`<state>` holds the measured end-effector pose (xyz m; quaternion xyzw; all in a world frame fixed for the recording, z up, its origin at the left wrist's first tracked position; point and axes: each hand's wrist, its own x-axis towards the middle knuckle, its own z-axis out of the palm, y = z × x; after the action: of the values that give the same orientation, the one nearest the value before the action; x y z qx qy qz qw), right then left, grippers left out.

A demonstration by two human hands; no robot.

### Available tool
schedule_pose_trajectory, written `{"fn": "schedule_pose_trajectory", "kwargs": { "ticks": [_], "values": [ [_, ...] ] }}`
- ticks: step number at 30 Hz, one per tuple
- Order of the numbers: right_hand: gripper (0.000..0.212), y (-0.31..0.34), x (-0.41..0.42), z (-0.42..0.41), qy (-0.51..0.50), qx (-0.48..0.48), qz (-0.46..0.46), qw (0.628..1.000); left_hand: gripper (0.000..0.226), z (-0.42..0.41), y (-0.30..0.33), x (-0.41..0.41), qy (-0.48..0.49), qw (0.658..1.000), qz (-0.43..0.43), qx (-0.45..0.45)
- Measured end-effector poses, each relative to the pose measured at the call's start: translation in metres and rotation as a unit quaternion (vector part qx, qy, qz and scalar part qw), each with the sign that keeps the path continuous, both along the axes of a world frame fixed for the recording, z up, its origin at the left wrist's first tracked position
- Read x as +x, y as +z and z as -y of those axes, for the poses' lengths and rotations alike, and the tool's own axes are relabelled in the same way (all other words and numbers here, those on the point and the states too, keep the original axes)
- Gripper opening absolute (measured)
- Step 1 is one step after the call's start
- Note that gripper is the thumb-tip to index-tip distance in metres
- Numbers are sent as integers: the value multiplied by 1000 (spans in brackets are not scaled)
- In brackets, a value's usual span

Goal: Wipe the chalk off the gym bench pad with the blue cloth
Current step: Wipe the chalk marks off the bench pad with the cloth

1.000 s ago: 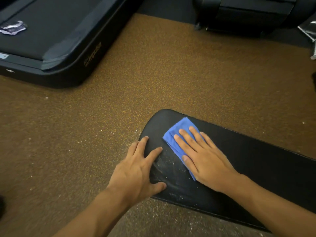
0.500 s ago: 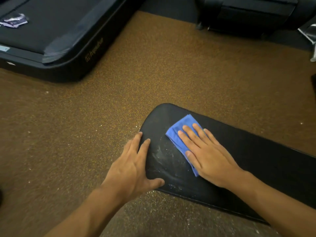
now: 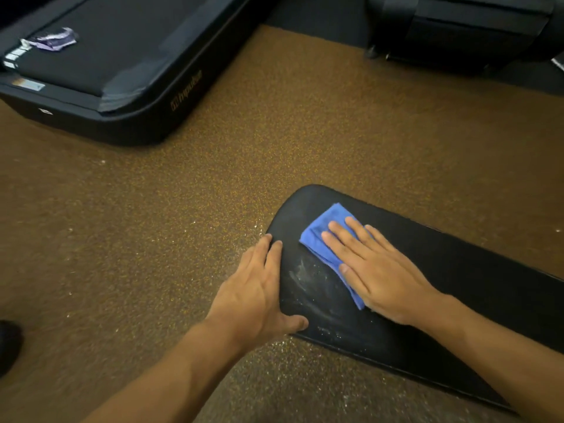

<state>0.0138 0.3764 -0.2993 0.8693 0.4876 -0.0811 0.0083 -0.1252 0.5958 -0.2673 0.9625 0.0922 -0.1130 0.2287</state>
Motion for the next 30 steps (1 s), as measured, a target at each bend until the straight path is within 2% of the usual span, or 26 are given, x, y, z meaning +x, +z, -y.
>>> {"fn": "schedule_pose_trajectory", "kwargs": {
  "ticks": [3,5,8,10,12,14,16,18,21,25,27,30],
  "values": [
    [62,-9,21,-36,-131,23,26,991,135,1,1,2,-4,1000,6,0],
    [66,-12,22,-75,-180,41,25,983,135,0,-1,2,-7,1000,4,5],
    [64,-11,1,-82,-102,41,13,994,136,1,-2,1,-6,1000,4,8],
    [60,-5,-13,-51,-29,32,1,999,136,1,-1,1,-3,1000,4,7],
    [59,0,-11,-22,-2,7,-15,1000,137,3,1,1,-2,1000,0,2],
    [62,0,9,-23,-45,8,-6,999,137,2,2,1,0,1000,2,-2],
    [67,-6,28,-54,-123,20,6,992,137,2,1,2,0,1000,7,-3],
    [69,-9,27,-90,-158,33,14,987,137,1,-2,1,2,1000,8,-1],
    [63,-9,-1,-90,-89,38,12,995,138,1,-4,1,-1,1000,10,-2],
    [59,1,-18,-26,27,7,-14,1000,145,1,-5,-2,26,999,14,-32],
    [59,0,1,-17,6,6,2,1000,147,1,-5,-1,24,999,17,-35],
    [65,-6,20,-54,-116,30,10,993,146,1,-6,-1,16,999,20,-27]
  ]
}}
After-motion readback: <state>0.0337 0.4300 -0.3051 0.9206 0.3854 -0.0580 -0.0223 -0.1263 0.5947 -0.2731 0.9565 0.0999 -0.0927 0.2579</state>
